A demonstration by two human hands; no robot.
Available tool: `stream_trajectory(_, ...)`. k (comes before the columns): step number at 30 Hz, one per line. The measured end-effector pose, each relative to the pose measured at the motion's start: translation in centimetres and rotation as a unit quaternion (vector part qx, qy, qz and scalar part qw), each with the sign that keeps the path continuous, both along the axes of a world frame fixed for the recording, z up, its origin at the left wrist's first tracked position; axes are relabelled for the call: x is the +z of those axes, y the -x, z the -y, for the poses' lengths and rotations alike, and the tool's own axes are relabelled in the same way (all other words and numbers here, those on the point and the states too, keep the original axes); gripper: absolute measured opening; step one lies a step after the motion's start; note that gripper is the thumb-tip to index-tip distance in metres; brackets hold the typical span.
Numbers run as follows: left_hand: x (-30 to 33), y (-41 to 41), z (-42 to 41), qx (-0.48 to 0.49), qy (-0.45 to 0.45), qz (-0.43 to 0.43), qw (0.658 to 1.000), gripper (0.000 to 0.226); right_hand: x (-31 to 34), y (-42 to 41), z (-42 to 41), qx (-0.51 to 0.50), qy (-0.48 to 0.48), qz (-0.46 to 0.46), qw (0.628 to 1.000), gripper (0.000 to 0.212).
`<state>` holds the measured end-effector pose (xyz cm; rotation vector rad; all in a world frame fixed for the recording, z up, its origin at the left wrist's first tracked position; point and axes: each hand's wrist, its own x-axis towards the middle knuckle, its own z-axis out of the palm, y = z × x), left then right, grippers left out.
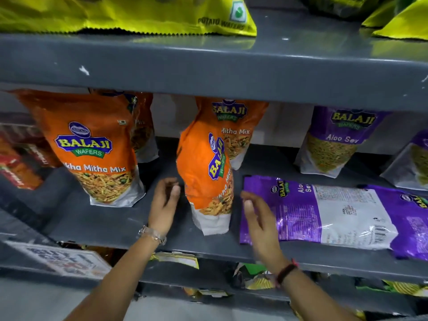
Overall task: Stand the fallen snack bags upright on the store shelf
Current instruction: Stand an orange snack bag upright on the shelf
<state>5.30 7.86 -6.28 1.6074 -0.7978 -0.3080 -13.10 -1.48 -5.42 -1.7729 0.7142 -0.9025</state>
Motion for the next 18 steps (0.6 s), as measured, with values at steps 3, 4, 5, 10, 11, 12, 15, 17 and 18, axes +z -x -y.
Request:
stream_trajectory(3, -0.2, 2.6, -1.2, -0.021, 0.009, 0.051, 0.998, 0.055, 1.2, -1.9, 2.5, 0.05, -0.098, -0.026, 0.994, 0.049)
stream_trajectory(4, -0.5, 3.3, -1.2, -0.027, -0.004, 0.08, 0.996, 0.064, 1.5, -2.8, 3.0, 0.087, -0.121, -0.029, 0.988, 0.052)
stream_trajectory(5, -0.8, 3.8, -1.1, -0.039, -0.015, 0.105, 0.994, 0.07, 1.7, -3.6, 3.3, 0.121, -0.141, -0.028, 0.982, 0.05)
stream_trajectory(10, -0.3, 2.5, -0.7, -0.067, -0.057, 0.113, 0.99, 0.068, 1.1, -4.7, 2.9, 0.147, -0.177, 0.001, 0.973, 0.03)
stream_trajectory(11, -0.1, 1.7, -0.8, -0.062, -0.06, 0.104, 0.991, 0.067, 0.5, -4.3, 2.7, 0.122, -0.164, 0.018, 0.979, 0.028)
stream_trajectory(12, 0.1, 0.9, -0.9, -0.051, -0.059, 0.1, 0.992, 0.071, 0.0, -3.8, 2.5, 0.095, -0.148, 0.03, 0.984, 0.023)
stream_trajectory(15, 0.3, -0.7, -0.8, -0.026, -0.054, 0.044, 0.997, 0.078, -1.0, -2.4, 2.4, 0.049, -0.094, -0.011, 0.994, 0.038)
stream_trajectory(17, 0.1, -0.5, -0.7, -0.044, -0.071, 0.006, 0.997, 0.09, -1.2, -2.1, 2.7, 0.072, -0.055, -0.079, 0.993, 0.069)
stream_trajectory(18, -0.1, -0.4, -0.6, -0.053, -0.087, -0.002, 0.995, 0.099, -1.1, -2.1, 2.8, 0.087, -0.053, -0.098, 0.99, 0.074)
